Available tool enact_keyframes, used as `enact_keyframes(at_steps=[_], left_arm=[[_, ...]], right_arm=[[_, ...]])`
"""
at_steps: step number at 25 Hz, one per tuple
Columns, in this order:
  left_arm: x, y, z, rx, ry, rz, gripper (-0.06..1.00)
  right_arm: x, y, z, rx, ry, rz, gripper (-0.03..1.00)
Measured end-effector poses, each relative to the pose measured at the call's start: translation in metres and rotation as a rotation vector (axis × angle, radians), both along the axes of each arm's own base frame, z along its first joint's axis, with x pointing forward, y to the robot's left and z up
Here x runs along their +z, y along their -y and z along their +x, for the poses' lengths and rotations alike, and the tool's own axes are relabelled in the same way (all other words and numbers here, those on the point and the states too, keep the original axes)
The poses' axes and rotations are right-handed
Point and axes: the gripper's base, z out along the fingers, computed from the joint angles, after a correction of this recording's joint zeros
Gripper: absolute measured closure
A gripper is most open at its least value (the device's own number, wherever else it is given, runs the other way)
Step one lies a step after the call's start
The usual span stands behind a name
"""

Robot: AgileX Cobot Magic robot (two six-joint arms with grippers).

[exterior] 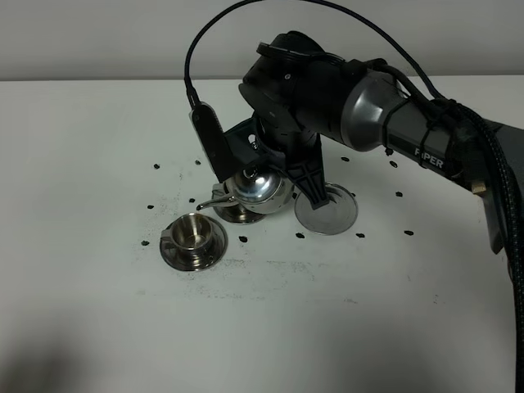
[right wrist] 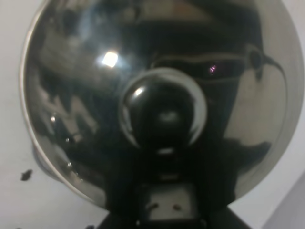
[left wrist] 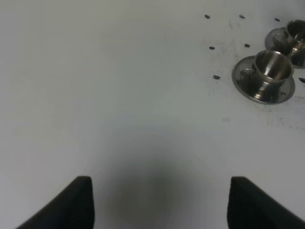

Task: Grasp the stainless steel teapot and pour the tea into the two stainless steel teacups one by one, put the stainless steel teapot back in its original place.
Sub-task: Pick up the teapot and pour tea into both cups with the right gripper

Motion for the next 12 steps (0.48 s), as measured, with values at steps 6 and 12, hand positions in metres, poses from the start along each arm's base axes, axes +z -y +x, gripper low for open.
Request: enact_keyframes(at_steps=[6,12], left_arm=[[0.0,0.0,0.0,0.0,0.0,0.0,0.37],[0.0,0.0,0.0,0.0,0.0,0.0,0.37]], right_arm=[[-0.0037,-0.0025,0.0003,0.019,0.025,-0.035,0.79],[-0.0025,-0.0057,-0.0003,0.038,0.059,-0.051,0.79]])
